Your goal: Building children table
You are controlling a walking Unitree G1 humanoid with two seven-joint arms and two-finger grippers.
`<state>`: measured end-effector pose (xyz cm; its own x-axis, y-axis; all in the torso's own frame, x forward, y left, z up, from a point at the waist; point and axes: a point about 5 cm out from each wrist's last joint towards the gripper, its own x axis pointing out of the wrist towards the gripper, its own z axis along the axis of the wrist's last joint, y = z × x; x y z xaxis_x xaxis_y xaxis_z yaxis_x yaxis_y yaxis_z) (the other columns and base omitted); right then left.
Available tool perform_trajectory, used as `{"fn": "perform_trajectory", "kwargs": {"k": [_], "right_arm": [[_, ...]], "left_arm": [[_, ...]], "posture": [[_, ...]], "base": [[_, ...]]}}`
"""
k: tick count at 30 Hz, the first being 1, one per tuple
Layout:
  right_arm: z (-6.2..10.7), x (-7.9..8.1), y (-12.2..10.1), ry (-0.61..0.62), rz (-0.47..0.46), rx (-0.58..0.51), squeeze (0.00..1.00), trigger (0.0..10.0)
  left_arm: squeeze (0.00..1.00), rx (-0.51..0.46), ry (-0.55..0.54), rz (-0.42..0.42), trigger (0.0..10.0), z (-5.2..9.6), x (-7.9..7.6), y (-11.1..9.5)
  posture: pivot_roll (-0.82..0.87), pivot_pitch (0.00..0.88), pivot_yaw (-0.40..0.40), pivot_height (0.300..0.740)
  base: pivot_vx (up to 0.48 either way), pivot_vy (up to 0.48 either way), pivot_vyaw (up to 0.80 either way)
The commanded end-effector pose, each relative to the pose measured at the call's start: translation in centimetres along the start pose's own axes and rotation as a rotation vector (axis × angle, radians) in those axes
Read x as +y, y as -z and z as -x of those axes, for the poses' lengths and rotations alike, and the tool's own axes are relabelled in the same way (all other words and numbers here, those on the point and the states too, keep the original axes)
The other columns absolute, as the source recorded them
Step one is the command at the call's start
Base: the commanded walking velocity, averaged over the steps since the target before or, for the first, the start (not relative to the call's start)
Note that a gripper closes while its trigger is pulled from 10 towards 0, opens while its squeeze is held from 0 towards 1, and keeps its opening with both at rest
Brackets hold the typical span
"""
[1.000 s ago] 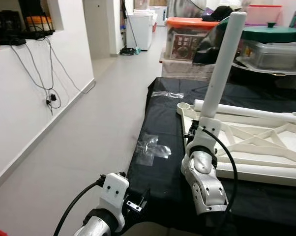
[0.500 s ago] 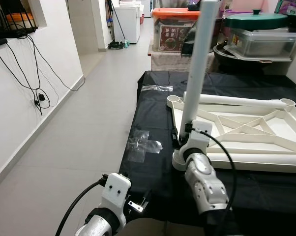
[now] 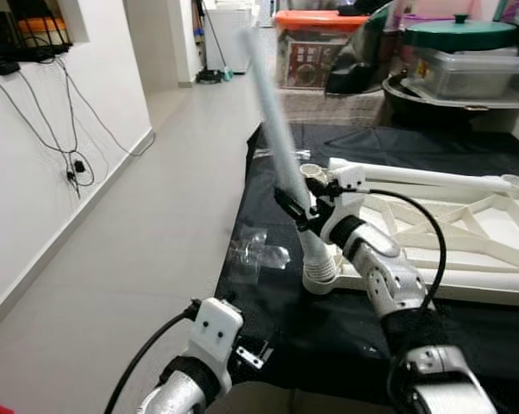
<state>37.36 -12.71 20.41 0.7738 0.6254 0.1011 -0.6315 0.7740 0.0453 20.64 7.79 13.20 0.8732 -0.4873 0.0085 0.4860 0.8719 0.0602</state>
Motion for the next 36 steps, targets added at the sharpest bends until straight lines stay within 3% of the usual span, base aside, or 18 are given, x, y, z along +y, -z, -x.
{"fn": "perform_trajectory", "kwargs": {"k": [1,2,3,6,13,14,21,23,26,28,31,36], "right_arm": [[-0.3,0.4,0.6,-0.072,-0.009,0.040,0.00,10.0],[-0.7,0.5,0.7,-0.126,0.050,0.078,0.00,2.7],[-1.1,0.4,0.7,-0.132,0.095,0.099,0.00,0.0],[-1.4,0.3,0.6,-0.116,0.135,0.104,0.00,0.0],[-2.1,-0.5,0.0,0.108,0.109,0.037,0.00,0.0],[-1.8,-0.5,0.2,0.168,0.090,0.032,0.00,10.0],[-0.9,0.1,2.2,0.248,0.019,0.032,0.00,10.0],[0.3,1.3,4.3,0.391,0.040,0.065,0.00,10.0],[1.7,2.5,5.8,0.469,0.017,0.026,0.00,10.0],[2.1,2.7,6.2,0.485,0.006,0.033,0.00,10.0],[3.2,4.1,7.1,0.426,0.088,0.023,0.00,10.0],[4.7,6.2,8.6,0.391,0.083,0.022,0.00,10.0]], "left_arm": [[0.00,0.011,-0.007,-0.015,10.0,0.1,0.1,0.2],[0.00,0.014,-0.017,-0.012,10.0,0.2,0.3,0.2],[0.00,0.015,-0.026,-0.012,10.0,0.3,0.5,0.3],[0.00,0.019,-0.035,-0.006,10.0,0.4,0.7,0.3],[0.00,0.024,-0.066,0.013,10.0,0.2,1.2,0.6],[0.00,0.029,-0.069,0.011,10.0,0.2,1.2,0.7],[0.00,0.045,-0.085,0.029,10.0,0.2,1.5,1.0],[0.00,0.063,-0.118,0.061,10.0,0.1,2.1,1.4],[0.00,0.083,-0.135,0.069,10.0,0.0,2.6,1.9],[0.00,0.089,-0.136,0.069,10.0,-0.1,2.7,2.0],[0.00,0.104,-0.130,0.068,10.0,-0.2,2.7,2.3],[0.00,0.114,-0.137,0.069,10.0,-0.4,3.0,2.6]], "posture": [[0.17,0.000,-0.029,0.740],[0.18,0.000,-0.037,0.740],[0.18,0.000,-0.037,0.740],[0.18,0.000,-0.038,0.740],[0.16,0.000,-0.035,0.740],[0.16,0.000,-0.029,0.740],[0.16,0.000,-0.026,0.740],[0.16,0.000,-0.016,0.740],[0.15,0.000,-0.009,0.740],[0.15,0.000,-0.009,0.740],[0.14,0.000,-0.006,0.740],[0.14,0.000,-0.004,0.740]], "base": [[0.000,0.000,0.00],[0.000,0.000,0.00],[0.000,0.000,0.00],[0.000,0.000,0.00],[0.000,0.000,0.00],[0.000,0.000,0.00],[0.000,0.000,0.00],[0.000,0.000,0.00],[0.000,0.000,0.00],[0.000,0.000,0.00],[0.000,0.000,0.00],[0.000,0.000,0.00]]}}
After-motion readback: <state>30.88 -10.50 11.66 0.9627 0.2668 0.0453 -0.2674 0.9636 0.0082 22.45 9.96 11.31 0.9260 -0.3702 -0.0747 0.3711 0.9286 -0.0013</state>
